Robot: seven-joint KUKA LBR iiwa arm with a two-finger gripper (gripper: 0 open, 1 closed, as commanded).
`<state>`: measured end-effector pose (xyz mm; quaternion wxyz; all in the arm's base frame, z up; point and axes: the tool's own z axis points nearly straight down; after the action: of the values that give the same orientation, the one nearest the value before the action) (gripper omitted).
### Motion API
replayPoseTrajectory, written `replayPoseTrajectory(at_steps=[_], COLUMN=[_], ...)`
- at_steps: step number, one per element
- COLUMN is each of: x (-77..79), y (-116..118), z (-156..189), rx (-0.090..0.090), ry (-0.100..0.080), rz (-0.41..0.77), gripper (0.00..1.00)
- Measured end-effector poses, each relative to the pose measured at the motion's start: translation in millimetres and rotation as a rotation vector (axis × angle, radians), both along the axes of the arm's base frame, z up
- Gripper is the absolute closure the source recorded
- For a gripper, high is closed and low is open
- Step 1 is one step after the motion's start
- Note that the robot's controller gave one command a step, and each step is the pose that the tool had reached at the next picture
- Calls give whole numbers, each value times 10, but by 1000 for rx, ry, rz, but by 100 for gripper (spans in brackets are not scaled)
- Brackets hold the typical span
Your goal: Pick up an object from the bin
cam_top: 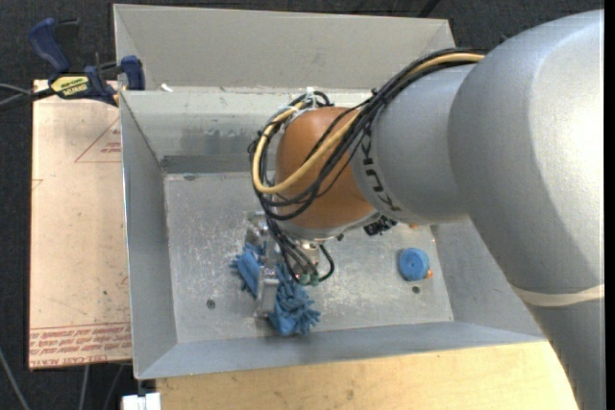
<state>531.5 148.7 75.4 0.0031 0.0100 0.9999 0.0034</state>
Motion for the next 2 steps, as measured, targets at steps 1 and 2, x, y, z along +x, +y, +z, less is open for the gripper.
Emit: replayPoseTrajectory(at_steps=[1,2], x=[172,172], y=[-492,-492], z=[68,68], rx=[-5,-5], ry=[8,8], rz=[-31,-31], gripper=[100,100])
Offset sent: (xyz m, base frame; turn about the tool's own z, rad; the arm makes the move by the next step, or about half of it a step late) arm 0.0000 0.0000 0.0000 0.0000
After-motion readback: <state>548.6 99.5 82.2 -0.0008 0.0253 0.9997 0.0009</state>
